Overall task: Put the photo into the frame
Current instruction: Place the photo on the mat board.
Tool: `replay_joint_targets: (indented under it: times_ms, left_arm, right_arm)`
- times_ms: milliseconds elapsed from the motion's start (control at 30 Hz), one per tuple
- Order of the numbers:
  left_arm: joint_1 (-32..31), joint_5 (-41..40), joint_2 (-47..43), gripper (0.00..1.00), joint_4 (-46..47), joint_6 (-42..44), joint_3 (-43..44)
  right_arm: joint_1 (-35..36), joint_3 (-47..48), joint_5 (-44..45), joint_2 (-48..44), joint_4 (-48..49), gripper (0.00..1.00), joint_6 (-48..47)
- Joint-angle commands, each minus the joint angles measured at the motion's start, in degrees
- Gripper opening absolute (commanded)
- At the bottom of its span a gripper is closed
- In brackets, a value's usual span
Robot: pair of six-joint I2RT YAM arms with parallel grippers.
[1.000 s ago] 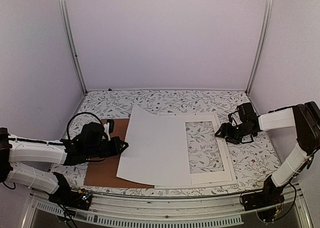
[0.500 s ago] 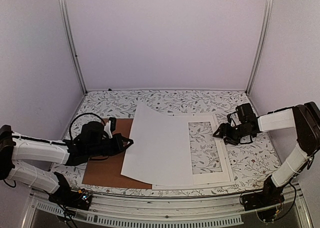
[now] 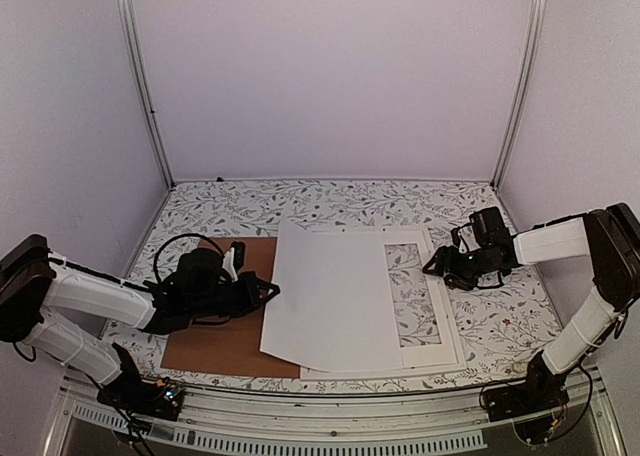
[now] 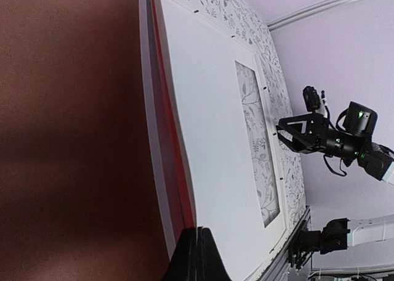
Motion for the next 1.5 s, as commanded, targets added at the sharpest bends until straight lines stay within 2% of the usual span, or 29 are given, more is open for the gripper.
replay_joint_targets:
  times_ms: [0,433,767,1167,1467]
  left_arm:
    - [-2.3,-1.2,3.2,0.00,3.9,-0.8,2.7]
    - [-7.0,0.6,12.3,0.00,8.5,-0.4,13.2]
    - [-8.5,0.4,12.0,0.00,5.3,1.2,23.5]
    - [-8.8,0.1,16.5,0.00,12.7,-4.9,24.0]
    - [-8.9,0.6,18.5,0.00,11.9,-4.8,24.2]
  right_arm:
    - [1.3,-1.5,-1.9,1.8,-0.7,0.74,1.1]
    - [1.3,-1.2,-1.8,2.2,-0.9,0.76,1.0]
    - [1.0,1.3,-1.4,0.8,-3.4,0.84,0.1]
    - [-1.3,2.2,-3.0,-0.5,-4.2,0.85,-0.9]
    - [-2.3,1.7,-3.3,-0.6,-3.9,0.86,-1.4]
